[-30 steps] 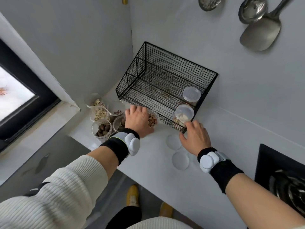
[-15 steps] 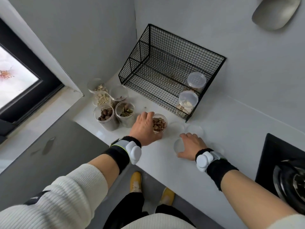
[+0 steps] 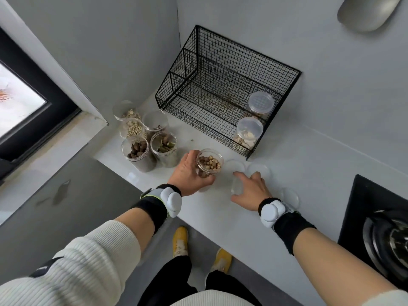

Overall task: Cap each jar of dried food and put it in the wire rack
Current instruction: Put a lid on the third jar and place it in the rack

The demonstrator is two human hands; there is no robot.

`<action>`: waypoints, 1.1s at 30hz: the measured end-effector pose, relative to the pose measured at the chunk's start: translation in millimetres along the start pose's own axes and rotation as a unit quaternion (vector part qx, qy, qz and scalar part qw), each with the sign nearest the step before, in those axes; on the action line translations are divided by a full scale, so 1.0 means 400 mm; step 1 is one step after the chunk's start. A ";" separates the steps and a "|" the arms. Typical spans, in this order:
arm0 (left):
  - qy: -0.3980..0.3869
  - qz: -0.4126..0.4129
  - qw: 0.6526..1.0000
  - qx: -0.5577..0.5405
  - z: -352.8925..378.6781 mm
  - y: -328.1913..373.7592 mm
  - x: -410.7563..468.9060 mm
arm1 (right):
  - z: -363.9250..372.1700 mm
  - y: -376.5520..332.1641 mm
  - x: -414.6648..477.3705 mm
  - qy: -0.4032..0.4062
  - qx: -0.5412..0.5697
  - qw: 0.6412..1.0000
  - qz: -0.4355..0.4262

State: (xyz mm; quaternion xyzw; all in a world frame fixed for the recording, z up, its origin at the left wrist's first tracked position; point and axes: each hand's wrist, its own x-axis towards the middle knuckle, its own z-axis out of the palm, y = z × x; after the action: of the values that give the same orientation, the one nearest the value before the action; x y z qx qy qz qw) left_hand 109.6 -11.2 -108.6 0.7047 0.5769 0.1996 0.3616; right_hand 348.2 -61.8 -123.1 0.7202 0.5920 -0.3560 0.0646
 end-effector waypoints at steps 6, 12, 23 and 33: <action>0.003 0.003 1.000 0.005 -0.057 0.051 -0.011 | -0.145 -0.074 0.000 0.079 0.186 0.979 0.020; -0.020 0.033 0.998 0.051 -0.105 0.086 -0.016 | -0.241 -0.136 -0.011 0.086 0.312 0.945 -0.045; -0.019 0.099 0.991 0.084 -0.152 0.117 0.001 | -0.302 -0.199 -0.045 -0.062 0.312 0.927 -0.199; -0.018 0.117 0.989 0.083 -0.162 0.119 0.005 | -0.314 -0.210 -0.025 -0.084 0.273 0.935 -0.209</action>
State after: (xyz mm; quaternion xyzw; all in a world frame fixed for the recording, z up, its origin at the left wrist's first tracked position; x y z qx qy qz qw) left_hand 96.6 5.5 -31.1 0.7985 0.4981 0.1796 0.2863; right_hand 327.1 19.3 2.9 0.5371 0.6020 -0.5686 -0.1606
